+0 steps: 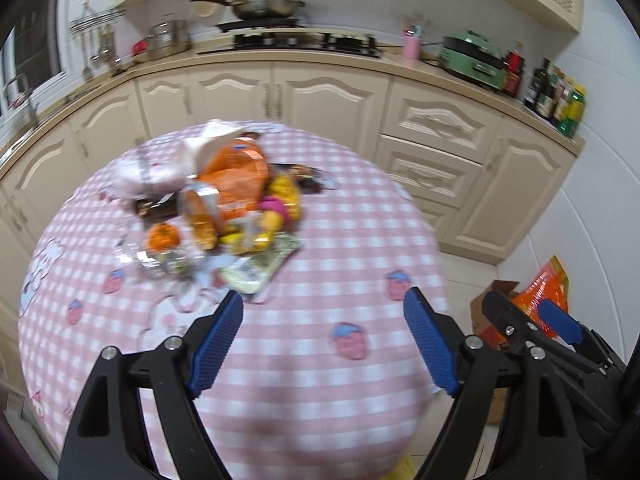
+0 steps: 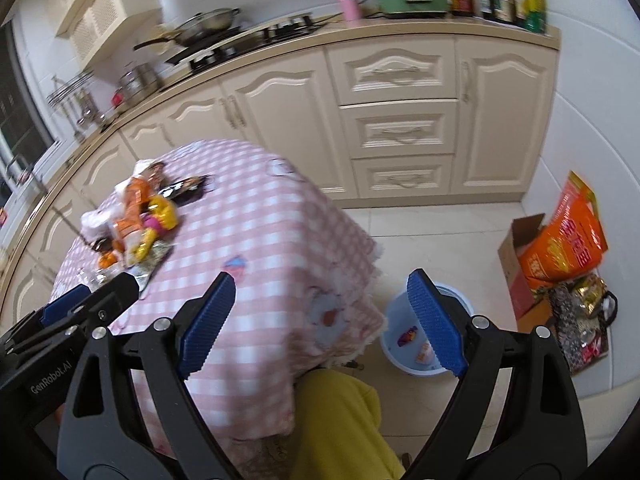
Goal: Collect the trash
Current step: 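Move both tools back over the table toward the remaining trash, then grasp the clear plastic bag with the left gripper while the right gripper grasps the white wrapper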
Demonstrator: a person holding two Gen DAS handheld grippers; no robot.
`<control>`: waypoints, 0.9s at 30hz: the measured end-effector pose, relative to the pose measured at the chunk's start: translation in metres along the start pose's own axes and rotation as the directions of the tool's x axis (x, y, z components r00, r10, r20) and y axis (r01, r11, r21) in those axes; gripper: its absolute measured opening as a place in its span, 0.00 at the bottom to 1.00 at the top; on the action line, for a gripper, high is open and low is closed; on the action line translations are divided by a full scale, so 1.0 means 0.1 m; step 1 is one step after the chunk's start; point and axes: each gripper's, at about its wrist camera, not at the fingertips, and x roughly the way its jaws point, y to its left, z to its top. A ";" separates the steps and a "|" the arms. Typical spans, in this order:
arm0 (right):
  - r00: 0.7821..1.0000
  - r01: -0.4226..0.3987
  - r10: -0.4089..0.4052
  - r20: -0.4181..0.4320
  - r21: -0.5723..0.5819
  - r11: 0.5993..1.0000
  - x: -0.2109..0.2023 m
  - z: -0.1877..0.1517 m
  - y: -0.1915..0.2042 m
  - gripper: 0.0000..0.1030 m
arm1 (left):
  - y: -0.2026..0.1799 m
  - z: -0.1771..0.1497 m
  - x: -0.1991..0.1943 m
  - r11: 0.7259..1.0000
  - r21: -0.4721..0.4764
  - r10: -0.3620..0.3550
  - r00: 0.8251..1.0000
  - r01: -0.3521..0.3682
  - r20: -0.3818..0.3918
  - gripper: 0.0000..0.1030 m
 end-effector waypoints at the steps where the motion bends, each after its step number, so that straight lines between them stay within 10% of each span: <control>1: 1.000 -0.007 0.007 -0.003 -0.010 1.000 0.01 0.00 0.06 0.84 | 0.07 0.00 0.00 1.000 -0.014 0.012 1.000 -0.012 -0.003 0.85; 24: 0.988 -0.098 0.070 -0.135 -0.209 0.973 0.63 0.04 1.09 0.86 | 1.29 0.22 0.68 0.985 -0.133 0.091 0.986 -0.110 -0.136 0.88; 27: 0.987 -0.096 0.061 -0.151 -0.236 0.967 0.72 0.05 1.17 0.86 | 1.34 0.25 0.80 0.987 -0.139 0.059 0.985 -0.082 -0.159 0.68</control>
